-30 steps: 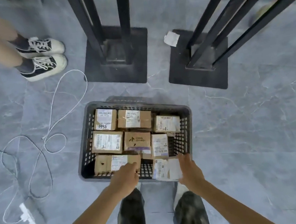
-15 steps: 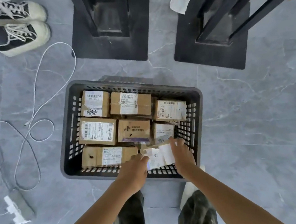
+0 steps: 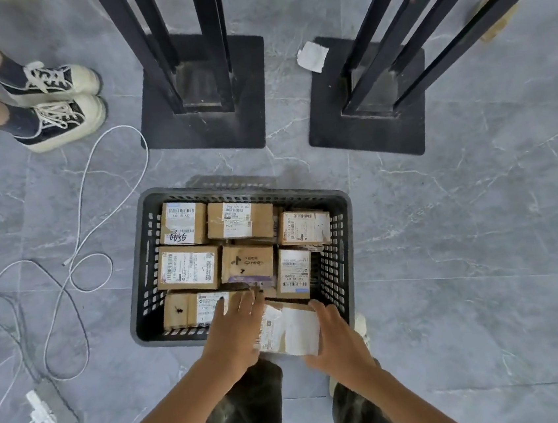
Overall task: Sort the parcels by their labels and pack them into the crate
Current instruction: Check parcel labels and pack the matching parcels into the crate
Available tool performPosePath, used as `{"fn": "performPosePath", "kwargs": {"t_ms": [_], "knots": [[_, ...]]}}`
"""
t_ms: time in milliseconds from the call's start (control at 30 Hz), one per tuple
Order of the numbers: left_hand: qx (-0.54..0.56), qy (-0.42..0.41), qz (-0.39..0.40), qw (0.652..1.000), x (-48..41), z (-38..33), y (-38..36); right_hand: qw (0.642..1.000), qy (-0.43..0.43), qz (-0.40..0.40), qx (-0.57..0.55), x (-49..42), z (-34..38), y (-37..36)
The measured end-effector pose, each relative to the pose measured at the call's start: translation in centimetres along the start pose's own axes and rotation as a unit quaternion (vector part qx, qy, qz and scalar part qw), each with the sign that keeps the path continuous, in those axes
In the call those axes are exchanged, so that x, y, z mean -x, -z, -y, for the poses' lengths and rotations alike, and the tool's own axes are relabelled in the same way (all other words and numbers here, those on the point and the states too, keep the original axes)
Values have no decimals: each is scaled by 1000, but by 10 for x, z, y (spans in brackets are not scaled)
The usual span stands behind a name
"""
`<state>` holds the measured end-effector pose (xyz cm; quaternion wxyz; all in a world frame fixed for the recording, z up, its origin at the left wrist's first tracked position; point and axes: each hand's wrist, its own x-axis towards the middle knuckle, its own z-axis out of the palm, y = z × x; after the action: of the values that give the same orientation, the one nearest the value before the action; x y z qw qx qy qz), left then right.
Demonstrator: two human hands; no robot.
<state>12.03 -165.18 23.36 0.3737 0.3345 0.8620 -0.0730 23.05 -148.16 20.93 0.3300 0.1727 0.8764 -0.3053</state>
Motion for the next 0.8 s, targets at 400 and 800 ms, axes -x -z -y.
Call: {"fn": "performPosePath", "kwargs": {"t_ms": [400, 800], "knots": [[33, -79, -96, 992, 103, -3, 126, 996, 46, -68, -31, 106, 74, 117], [37, -24, -148, 988, 155, 21, 210, 989, 35, -107, -95, 149, 122, 198]]}}
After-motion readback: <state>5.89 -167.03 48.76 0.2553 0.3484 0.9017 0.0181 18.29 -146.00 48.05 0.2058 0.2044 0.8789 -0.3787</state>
